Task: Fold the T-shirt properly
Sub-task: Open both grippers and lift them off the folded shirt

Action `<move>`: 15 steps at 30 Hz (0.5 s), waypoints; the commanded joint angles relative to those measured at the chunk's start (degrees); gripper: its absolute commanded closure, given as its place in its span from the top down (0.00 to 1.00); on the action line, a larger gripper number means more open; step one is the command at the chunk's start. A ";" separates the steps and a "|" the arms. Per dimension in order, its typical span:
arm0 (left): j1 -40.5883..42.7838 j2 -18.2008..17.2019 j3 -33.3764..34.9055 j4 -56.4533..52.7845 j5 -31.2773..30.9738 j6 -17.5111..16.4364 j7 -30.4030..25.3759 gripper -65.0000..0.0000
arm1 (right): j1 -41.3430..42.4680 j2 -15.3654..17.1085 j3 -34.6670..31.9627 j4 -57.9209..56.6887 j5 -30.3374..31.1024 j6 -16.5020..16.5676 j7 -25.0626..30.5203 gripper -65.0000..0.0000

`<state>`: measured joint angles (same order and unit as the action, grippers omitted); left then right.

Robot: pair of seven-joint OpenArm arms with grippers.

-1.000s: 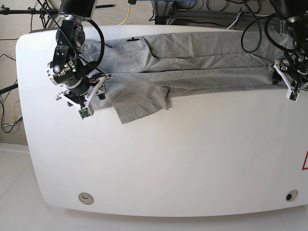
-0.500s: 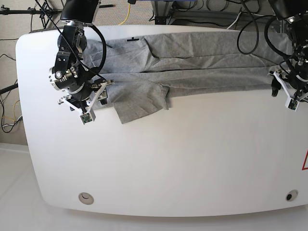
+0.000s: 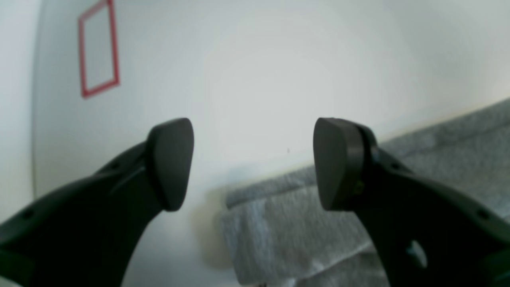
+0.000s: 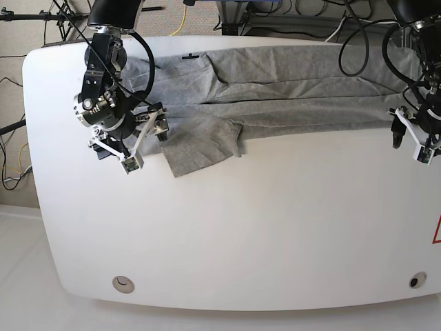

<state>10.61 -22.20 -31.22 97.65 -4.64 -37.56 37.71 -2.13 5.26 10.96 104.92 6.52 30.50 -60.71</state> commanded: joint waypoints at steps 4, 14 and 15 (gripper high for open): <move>-1.17 -0.80 -0.43 -0.98 0.09 -0.25 -0.86 0.68 | 1.78 0.23 -2.08 0.00 0.66 0.14 1.28 0.85; -1.20 0.82 -0.14 -3.50 -0.09 -0.06 -0.84 0.69 | 4.76 -0.82 -6.23 -2.20 0.08 0.09 0.97 0.74; -1.12 0.90 -0.07 -3.55 -0.06 -0.04 -0.86 0.69 | 5.04 -0.91 -6.41 -2.27 0.06 0.11 0.92 0.72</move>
<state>9.93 -20.18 -31.05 93.34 -4.29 -38.00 37.76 1.48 4.27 4.67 102.00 6.22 30.50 -60.66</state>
